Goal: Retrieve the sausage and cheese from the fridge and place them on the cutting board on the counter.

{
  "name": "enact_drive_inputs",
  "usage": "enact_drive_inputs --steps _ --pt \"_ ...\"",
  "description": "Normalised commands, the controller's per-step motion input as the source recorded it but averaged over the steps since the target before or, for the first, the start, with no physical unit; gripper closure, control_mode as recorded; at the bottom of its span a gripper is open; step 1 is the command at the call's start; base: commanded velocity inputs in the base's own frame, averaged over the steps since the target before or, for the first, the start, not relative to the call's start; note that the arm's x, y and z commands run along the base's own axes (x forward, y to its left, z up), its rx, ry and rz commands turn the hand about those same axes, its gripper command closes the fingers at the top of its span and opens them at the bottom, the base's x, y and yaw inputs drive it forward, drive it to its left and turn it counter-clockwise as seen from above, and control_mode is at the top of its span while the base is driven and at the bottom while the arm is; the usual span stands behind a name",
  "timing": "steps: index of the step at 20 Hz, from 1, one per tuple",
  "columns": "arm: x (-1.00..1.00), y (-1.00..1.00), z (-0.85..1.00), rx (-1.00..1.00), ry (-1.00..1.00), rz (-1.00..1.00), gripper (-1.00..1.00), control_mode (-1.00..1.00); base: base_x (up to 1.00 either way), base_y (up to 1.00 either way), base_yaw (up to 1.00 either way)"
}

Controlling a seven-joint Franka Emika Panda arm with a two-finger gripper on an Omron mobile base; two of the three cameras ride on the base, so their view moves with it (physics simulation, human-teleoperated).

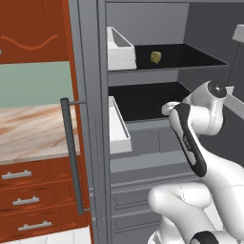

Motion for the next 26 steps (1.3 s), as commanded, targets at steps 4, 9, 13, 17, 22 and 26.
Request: enact_drive_inputs --steps 4,9,13,17,22,26 --pt "0.00 0.00 0.00 0.00 0.00 0.00 1.00 -1.00 0.00 0.00 0.00" --pt "0.00 0.00 0.00 0.00 0.00 0.00 1.00 -1.00 0.00 0.00 0.00" --pt "0.00 0.00 0.00 0.00 0.00 0.00 1.00 1.00 0.00 0.00 0.00" --pt "0.00 0.00 0.00 0.00 0.00 0.00 1.00 1.00 0.00 0.00 0.00" --pt "0.00 0.00 0.00 0.00 0.00 0.00 1.00 1.00 -0.07 0.00 0.00" --pt "0.00 0.00 0.00 0.00 0.00 0.00 1.00 1.00 -0.61 0.01 0.02"
